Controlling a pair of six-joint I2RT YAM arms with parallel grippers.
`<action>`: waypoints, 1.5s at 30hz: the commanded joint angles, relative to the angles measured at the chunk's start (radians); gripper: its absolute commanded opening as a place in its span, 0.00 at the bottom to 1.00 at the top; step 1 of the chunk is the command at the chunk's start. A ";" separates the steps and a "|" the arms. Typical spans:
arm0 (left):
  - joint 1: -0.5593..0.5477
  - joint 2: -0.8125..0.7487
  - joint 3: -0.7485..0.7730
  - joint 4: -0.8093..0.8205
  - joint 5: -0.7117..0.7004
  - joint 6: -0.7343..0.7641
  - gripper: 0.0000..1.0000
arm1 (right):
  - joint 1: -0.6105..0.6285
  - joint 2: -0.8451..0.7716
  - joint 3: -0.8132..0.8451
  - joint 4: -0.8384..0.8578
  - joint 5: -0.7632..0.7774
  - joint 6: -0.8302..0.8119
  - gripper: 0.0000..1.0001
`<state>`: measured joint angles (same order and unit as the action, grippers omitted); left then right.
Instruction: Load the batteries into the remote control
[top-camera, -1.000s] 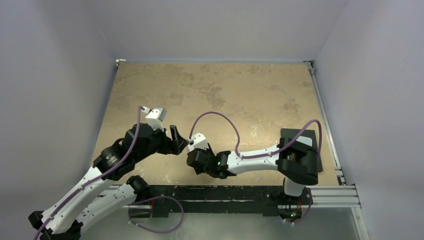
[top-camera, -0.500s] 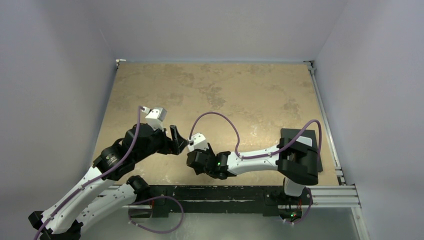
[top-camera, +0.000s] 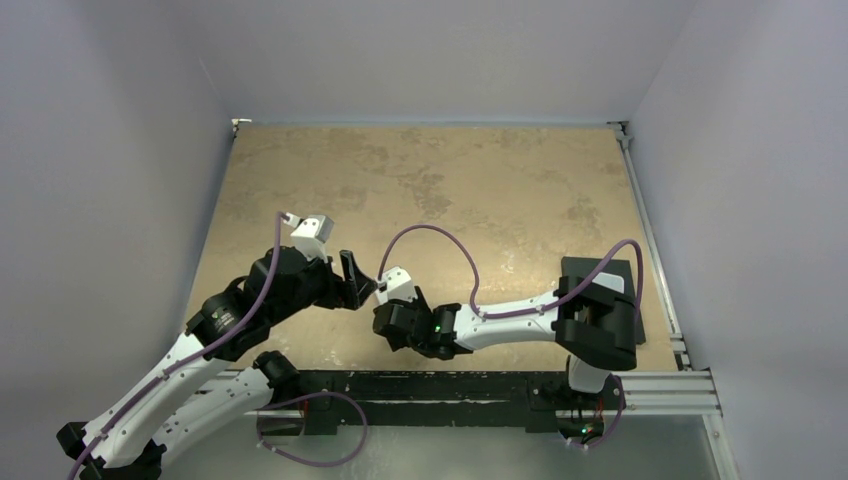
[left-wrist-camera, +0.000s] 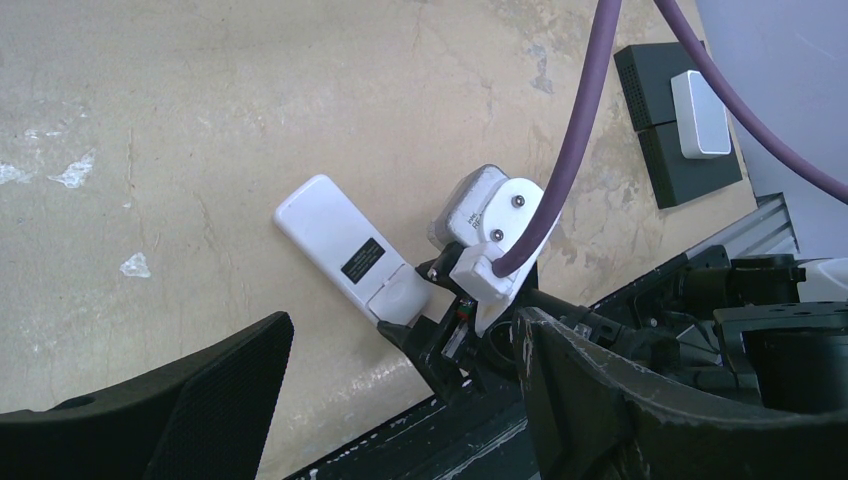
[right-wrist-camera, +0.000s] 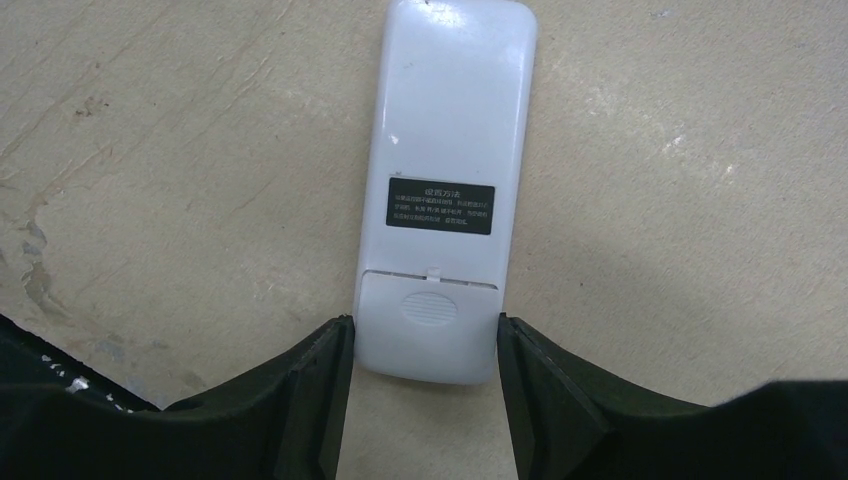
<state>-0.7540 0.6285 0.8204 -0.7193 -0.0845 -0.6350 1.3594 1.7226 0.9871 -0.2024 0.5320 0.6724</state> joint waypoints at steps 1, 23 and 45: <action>-0.004 0.000 0.002 0.028 0.009 0.005 0.81 | 0.007 -0.019 0.036 0.008 0.017 0.005 0.61; -0.004 -0.005 0.001 0.026 0.009 0.004 0.81 | 0.009 -0.052 0.048 0.002 0.025 0.006 0.70; -0.003 0.218 -0.059 0.154 -0.053 -0.051 0.73 | 0.009 -0.245 -0.080 -0.087 -0.040 0.088 0.66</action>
<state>-0.7540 0.7975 0.7918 -0.6651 -0.1345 -0.6693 1.3624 1.5326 0.9428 -0.2771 0.5179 0.7284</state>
